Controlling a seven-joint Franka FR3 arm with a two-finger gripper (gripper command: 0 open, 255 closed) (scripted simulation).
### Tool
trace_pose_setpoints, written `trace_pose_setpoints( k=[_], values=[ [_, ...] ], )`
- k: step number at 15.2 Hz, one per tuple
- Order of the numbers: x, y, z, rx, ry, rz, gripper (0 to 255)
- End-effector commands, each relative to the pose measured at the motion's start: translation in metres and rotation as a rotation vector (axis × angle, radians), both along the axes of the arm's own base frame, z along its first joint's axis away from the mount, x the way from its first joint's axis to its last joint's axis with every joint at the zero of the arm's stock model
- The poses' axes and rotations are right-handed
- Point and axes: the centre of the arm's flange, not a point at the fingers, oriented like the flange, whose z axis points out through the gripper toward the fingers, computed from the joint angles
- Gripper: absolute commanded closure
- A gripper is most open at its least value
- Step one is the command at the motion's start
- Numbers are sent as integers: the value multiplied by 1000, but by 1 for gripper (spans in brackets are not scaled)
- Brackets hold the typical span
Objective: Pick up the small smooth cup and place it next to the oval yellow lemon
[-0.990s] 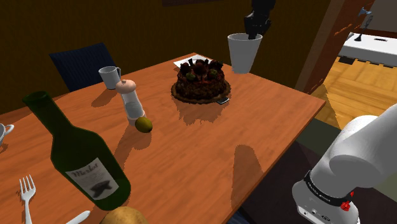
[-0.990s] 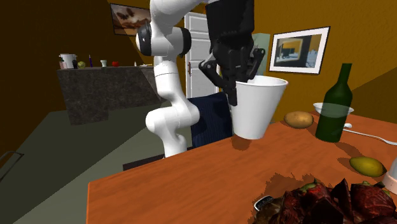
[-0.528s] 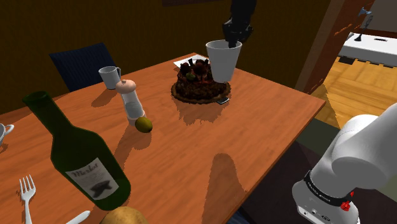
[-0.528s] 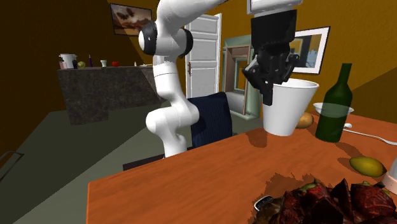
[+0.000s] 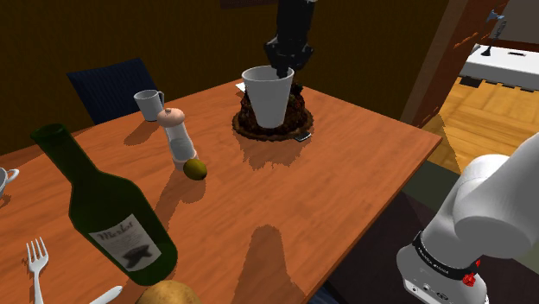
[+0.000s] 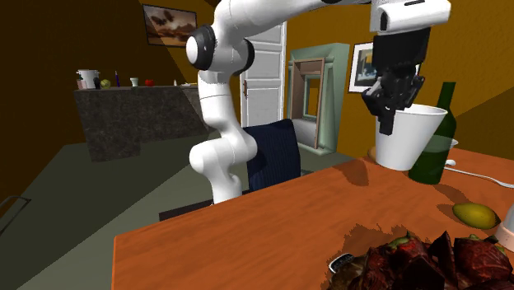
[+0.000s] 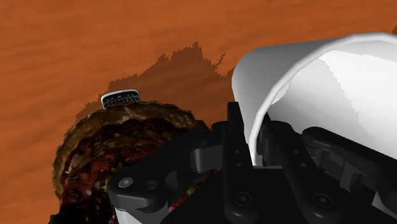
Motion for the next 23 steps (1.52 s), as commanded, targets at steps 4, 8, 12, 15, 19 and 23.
trace_pose_setpoints(
  k=[4, 8, 12, 15, 19, 23],
  values=[
    [7, 66, -7, 1, 0, -2, 255],
    [12, 118, -12, 1, 0, -2, 255],
    [16, 170, -17, 1, 0, -2, 255],
    [20, 210, -20, 1, 0, -2, 255],
    [24, 262, -25, 1, 0, -2, 255],
    [29, 314, -30, 1, 0, -2, 255]
  ],
)
